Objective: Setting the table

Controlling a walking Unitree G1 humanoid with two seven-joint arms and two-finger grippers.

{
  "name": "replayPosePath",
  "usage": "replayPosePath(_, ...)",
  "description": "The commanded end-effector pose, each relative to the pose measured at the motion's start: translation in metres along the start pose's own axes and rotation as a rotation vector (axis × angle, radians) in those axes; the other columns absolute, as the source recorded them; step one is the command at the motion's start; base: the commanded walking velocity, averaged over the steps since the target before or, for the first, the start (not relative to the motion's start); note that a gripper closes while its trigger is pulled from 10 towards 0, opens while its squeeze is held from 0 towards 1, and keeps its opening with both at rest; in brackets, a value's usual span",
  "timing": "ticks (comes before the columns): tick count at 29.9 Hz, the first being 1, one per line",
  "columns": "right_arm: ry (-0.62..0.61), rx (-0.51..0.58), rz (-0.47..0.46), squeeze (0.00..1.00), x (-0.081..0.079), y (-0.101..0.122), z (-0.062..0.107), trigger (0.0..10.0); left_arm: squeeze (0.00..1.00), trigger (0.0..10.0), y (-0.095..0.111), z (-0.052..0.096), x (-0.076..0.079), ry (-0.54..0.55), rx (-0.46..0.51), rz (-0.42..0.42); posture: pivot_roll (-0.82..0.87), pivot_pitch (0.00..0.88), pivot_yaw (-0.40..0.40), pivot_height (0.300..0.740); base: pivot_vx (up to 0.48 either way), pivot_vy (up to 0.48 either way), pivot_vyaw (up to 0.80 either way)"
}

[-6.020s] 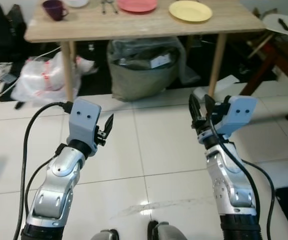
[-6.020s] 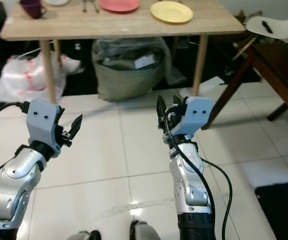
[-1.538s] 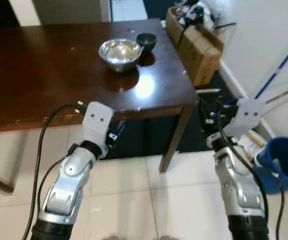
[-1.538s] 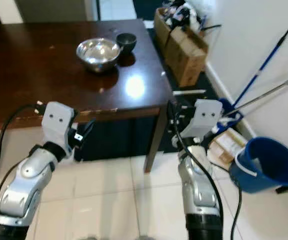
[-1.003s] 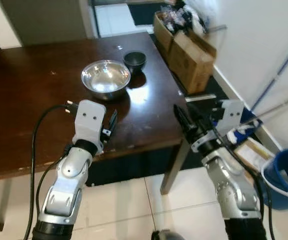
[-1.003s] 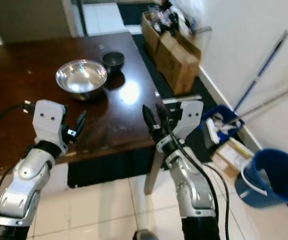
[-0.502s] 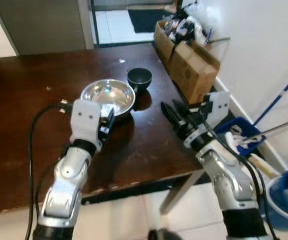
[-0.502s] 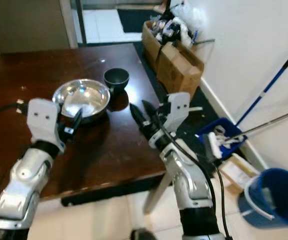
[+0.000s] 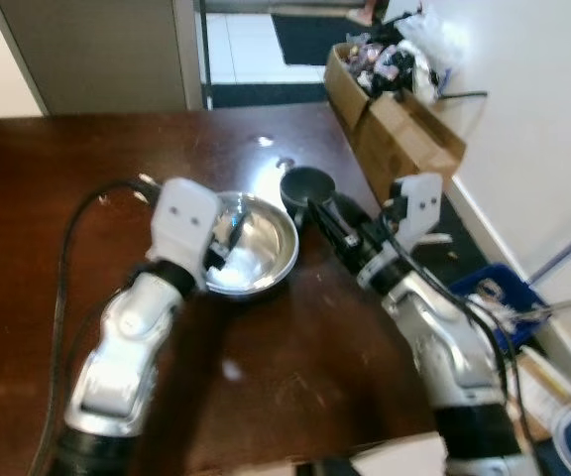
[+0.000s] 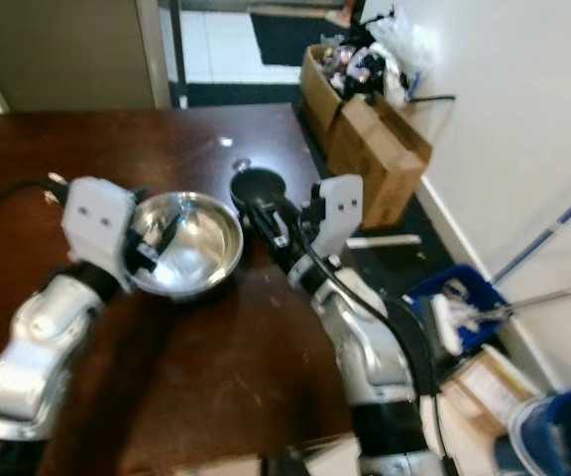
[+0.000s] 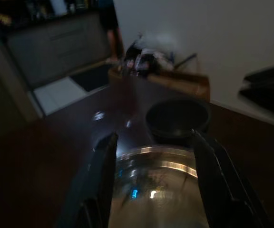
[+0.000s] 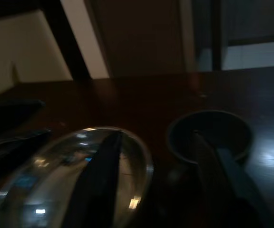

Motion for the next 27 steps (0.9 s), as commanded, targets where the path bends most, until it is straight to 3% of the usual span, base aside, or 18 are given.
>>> replayPosePath(1, 0.004, -0.035, 0.005, 1.0, -0.001, -0.01, -0.001, 10.0, 0.0, 10.0, -0.002, 0.004, -0.002, -0.01, -0.012, -0.006, -0.05, 0.039, 0.009, 0.74, 0.0, 0.0, 0.0)
replayPosePath(6, 0.043, -0.065, -0.007, 1.0, -0.004, -0.014, -0.008, 10.0, 0.0, 10.0, 0.0, 0.005, -0.007, -0.006, -0.014, -0.02, -0.03, 0.04, 0.004, 0.74, 0.0, 0.0, 0.0)
replayPosePath(10, 0.105, -0.161, -0.036, 1.0, -0.009, -0.027, -0.012, 10.0, 0.0, 10.0, 0.002, 0.009, -0.012, -0.012, -0.019, -0.042, -0.02, 0.046, -0.003, 0.74, 0.0, 0.0, 0.0)
replayPosePath(15, 0.1, -0.239, -0.053, 0.98, -0.002, -0.037, -0.016, 10.0, 0.0, 10.0, 0.004, 0.013, -0.018, -0.012, -0.026, -0.062, -0.01, 0.054, -0.015, 0.74, 0.0, 0.0, 0.0)
replayPosePath(16, 0.092, -0.255, -0.069, 0.0, 0.001, -0.038, -0.018, 10.0, 0.0, 10.0, 0.004, 0.014, -0.021, -0.007, -0.028, -0.069, 0.0, 0.06, -0.022, 0.74, 0.0, 0.0, 0.0)
replayPosePath(24, 0.01, -0.344, -0.242, 0.0, 0.021, -0.048, -0.036, 10.0, 0.0, 10.0, 0.008, 0.027, -0.035, 0.025, -0.045, -0.103, 0.03, 0.082, -0.036, 0.74, 0.0, 0.0, 0.0)
replayPosePath(27, 0.085, -0.334, -0.443, 0.0, 0.009, -0.045, -0.043, 10.0, 0.0, 10.0, 0.01, 0.032, -0.037, 0.032, -0.052, -0.11, 0.06, 0.099, -0.043, 0.74, 0.0, 0.0, 0.0)
Point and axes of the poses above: a point about 5 cm out from each wrist's last joint towards the gripper, its own z axis pointing back from the gripper into the wrist, its own y axis along the axis of the wrist's last joint, x = y × z, the point moved 6 cm from there along -z, pointing out of the wrist towards the gripper, and after that the axes turned 1 degree about z, right-handed, at the moved point
